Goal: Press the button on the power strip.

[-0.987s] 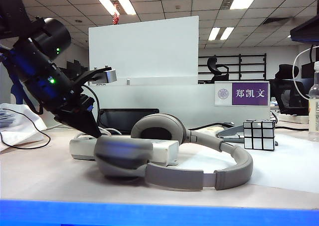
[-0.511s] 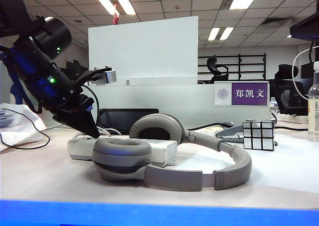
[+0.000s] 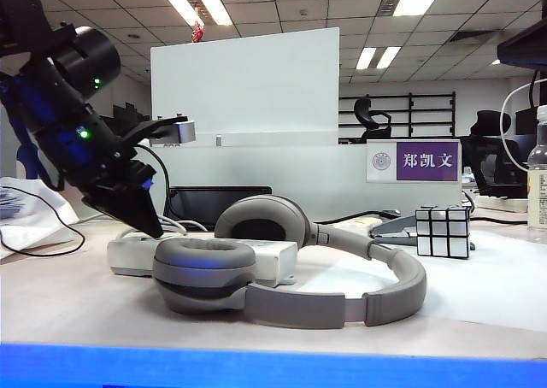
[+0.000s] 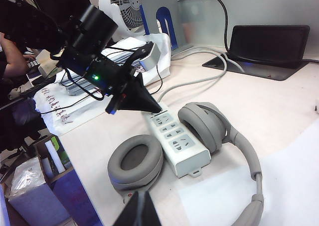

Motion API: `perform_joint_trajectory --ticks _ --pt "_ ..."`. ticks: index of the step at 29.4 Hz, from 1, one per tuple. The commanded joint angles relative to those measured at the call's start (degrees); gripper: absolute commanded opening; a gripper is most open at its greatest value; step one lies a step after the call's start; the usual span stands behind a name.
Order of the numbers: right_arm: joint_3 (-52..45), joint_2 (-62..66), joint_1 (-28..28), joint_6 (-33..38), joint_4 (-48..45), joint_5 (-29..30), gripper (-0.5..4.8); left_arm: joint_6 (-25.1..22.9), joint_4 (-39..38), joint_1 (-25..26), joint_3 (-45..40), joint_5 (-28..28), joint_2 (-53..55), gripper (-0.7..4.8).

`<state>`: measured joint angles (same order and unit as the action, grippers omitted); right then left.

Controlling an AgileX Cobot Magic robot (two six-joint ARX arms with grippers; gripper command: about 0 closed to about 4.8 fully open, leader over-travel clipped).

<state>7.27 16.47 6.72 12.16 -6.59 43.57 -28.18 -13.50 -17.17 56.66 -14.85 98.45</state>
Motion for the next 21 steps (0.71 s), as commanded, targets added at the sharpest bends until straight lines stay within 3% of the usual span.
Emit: perform_joint_trajectory --ticks 1,10,17,21 --pt "0.17 -0.07 0.00 -0.20 -1.01 0.04 0.00 0.74 -14.29 0.46 -2.64 3.15 -0.35 -0.05" --pt "0.17 -0.07 0.04 -0.20 -1.03 0.07 0.00 1.36 -11.74 0.48 -0.83 1.86 -5.86 -0.05" --pt "0.17 -0.07 0.04 -0.20 -0.94 0.20 0.00 6.27 -0.35 0.48 0.26 0.04 -5.88 -0.05" --pt "0.17 -0.07 0.04 -0.17 -0.55 0.24 0.00 7.48 0.28 0.48 3.58 -3.28 -5.88 -0.05"
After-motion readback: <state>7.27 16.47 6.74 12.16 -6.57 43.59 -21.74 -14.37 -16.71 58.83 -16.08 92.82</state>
